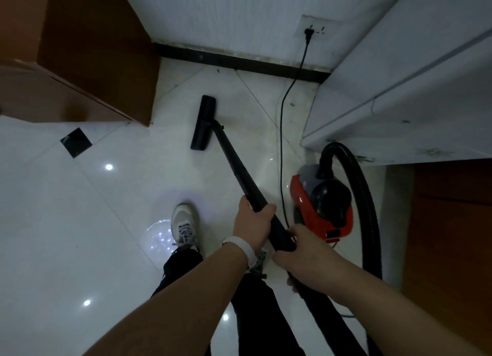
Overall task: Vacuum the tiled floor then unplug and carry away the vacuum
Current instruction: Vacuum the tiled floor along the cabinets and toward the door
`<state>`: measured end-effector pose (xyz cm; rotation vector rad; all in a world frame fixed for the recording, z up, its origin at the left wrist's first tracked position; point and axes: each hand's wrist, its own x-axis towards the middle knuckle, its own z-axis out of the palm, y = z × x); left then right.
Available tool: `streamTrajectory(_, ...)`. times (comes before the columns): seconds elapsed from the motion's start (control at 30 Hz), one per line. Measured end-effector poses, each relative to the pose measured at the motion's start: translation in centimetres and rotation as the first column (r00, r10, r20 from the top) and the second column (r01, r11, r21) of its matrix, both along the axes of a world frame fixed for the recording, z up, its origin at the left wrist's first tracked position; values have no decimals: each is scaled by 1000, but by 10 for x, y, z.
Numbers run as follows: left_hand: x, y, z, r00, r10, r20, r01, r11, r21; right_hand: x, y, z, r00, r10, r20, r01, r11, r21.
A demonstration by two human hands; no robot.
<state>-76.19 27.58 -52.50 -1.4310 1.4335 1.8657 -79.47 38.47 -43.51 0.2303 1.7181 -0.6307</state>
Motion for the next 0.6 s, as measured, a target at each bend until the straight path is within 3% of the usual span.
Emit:
streamTrajectory(0.13,1,25,8,1000,-5,-2,5,998,-58,17,32,11,993,110,-51,-110,994,14)
streamTrajectory(0.43,18,35,21,983,-167,-75,156,979,-134,25,39,8,994,9,-113,-15,998,-54)
streamTrajectory(0.6,22,19,18,986,-163,-30,152,960,-236,20,15,0,991,-6,-133,-5,996,-86)
